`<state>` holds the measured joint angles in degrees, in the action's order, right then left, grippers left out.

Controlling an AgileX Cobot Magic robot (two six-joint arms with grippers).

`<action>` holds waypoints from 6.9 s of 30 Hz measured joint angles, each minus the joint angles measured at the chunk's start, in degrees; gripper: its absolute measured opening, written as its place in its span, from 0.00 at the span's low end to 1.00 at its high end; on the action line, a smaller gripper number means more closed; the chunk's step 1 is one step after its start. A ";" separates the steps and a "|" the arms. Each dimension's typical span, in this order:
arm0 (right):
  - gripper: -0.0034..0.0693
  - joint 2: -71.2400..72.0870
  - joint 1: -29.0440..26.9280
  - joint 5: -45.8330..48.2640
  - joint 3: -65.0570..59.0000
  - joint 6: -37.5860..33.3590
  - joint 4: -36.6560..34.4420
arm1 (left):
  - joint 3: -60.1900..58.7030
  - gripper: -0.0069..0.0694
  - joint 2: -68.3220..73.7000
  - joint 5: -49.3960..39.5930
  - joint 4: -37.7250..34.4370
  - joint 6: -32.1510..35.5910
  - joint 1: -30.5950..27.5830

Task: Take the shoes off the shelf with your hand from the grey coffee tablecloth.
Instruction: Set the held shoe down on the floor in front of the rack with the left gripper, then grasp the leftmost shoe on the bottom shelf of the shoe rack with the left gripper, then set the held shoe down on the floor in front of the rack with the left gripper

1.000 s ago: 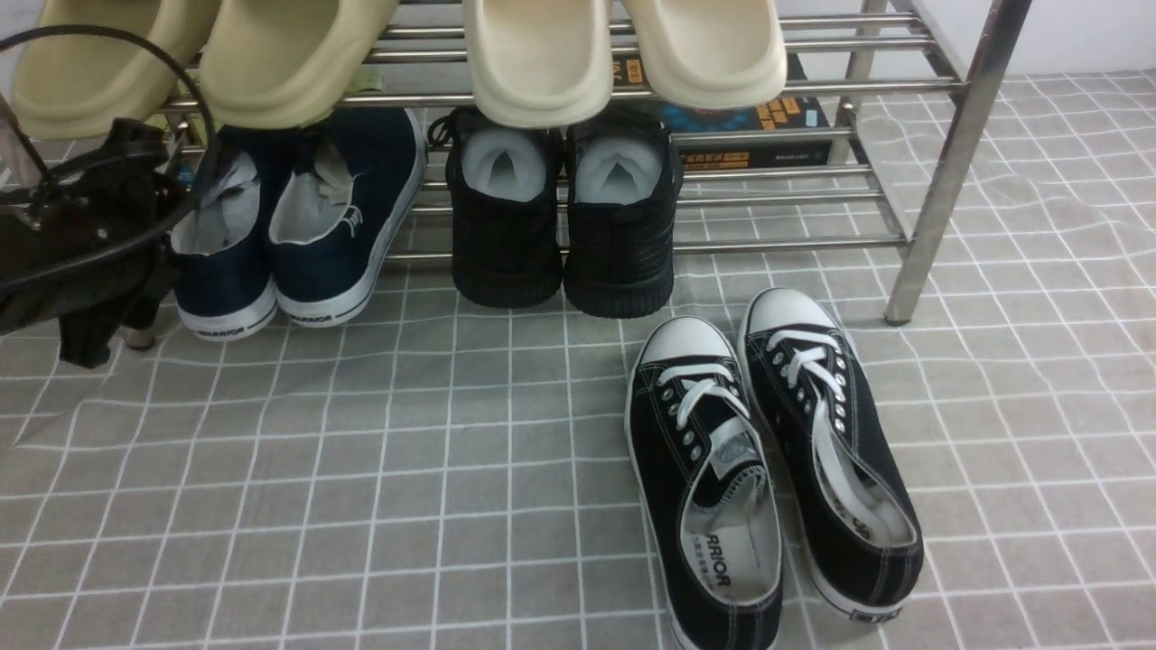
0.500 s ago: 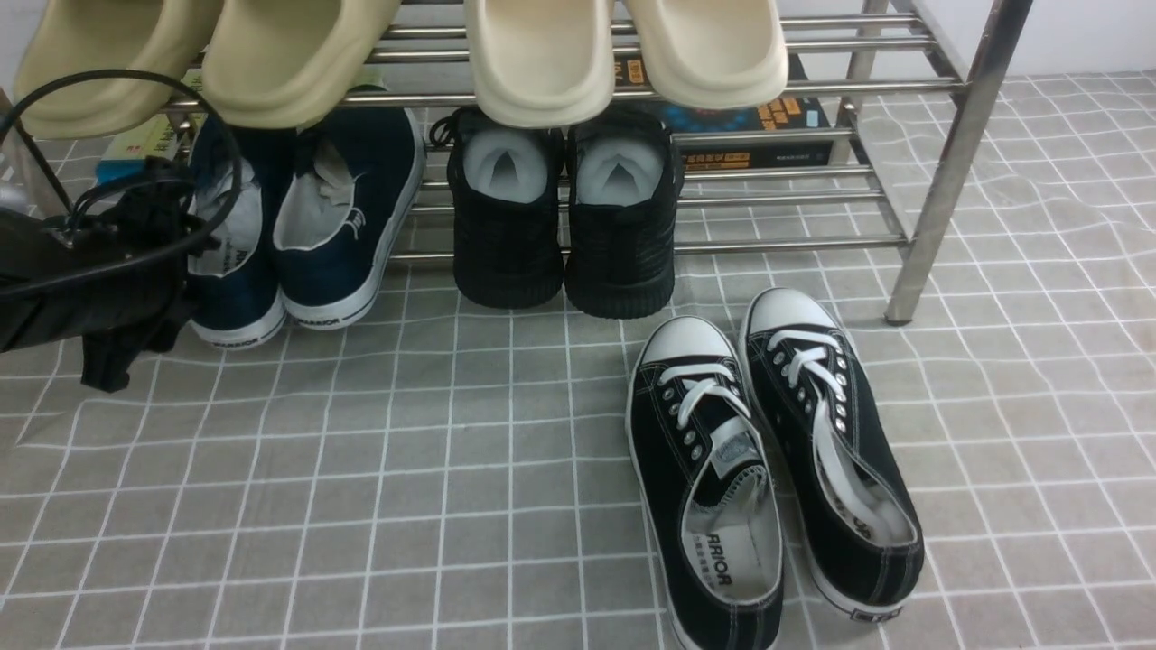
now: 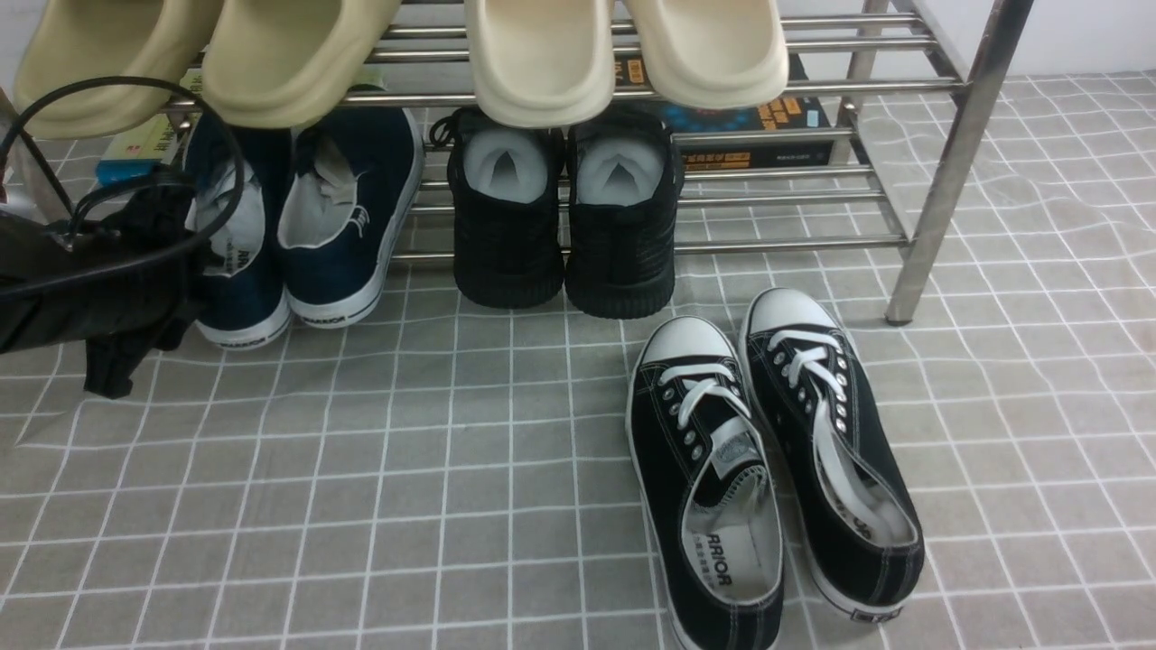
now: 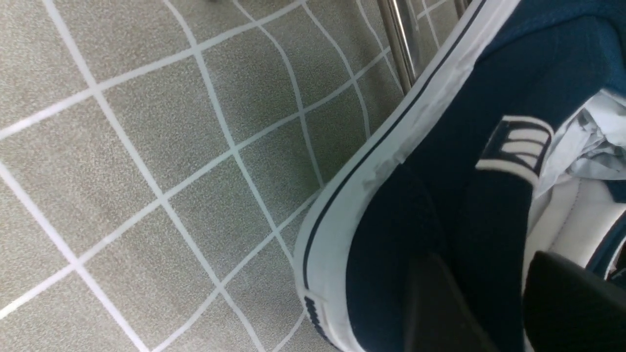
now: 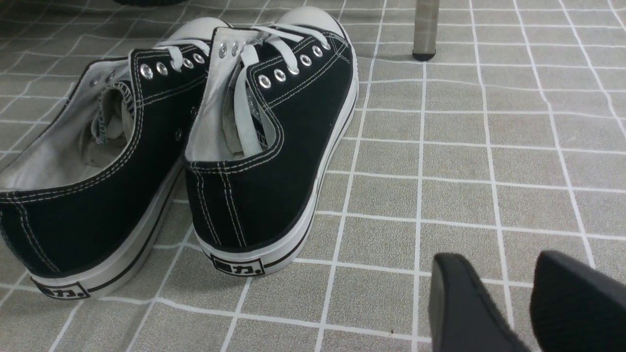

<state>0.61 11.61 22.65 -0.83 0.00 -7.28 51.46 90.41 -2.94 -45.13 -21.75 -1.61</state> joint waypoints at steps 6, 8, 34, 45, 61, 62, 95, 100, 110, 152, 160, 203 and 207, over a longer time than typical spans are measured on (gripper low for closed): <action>0.38 0.00 0.00 0.00 0.00 0.00 0.00 | 0.00 0.32 0.00 -0.25 0.00 0.00 0.00; 0.38 0.00 0.00 0.00 0.00 0.00 0.00 | 0.00 0.20 0.18 -1.06 0.00 -0.05 0.00; 0.38 0.00 0.00 0.00 0.00 0.00 0.00 | -15.32 0.16 -22.95 -19.93 20.90 -9.79 -9.14; 0.38 0.00 0.00 0.00 0.00 0.00 0.00 | -21.25 0.16 -25.35 -20.33 27.32 -12.06 -9.14; 0.38 0.00 0.00 0.00 0.00 0.00 0.00 | -23.13 0.16 -25.35 -21.69 35.55 -14.85 -9.28; 0.38 0.00 0.00 0.00 0.00 0.00 0.00 | -23.13 0.16 -25.35 -21.70 35.81 -14.98 -9.28; 0.38 0.00 0.00 0.00 0.00 0.00 0.00 | 1.10 0.74 -17.44 -32.98 8.68 9.14 -7.60; 0.38 0.00 0.00 0.00 0.00 0.00 0.00 | 1.21 0.74 -12.27 -25.71 -2.98 18.95 -1.34; 0.38 0.00 0.00 0.00 0.00 0.00 0.00 | 1.21 0.74 -1.75 -11.40 -13.97 22.47 1.91; 0.38 0.00 0.00 0.00 0.00 0.00 0.00 | 3.42 0.14 3.48 -16.54 -19.78 26.98 1.98; 0.38 0.00 0.00 0.00 0.00 0.00 0.00 | 1.24 0.13 -3.57 -31.32 5.06 11.06 1.98; 0.38 0.00 0.00 0.00 0.00 0.00 0.00 | 1.30 0.57 -16.25 -51.57 34.55 2.25 1.98; 0.38 0.00 0.00 0.00 0.00 0.00 0.00 | 1.30 0.56 -26.68 -53.70 34.55 7.61 1.98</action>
<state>0.61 11.61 22.65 -0.83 0.00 -7.28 52.76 63.73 -56.64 -10.58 -14.15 0.37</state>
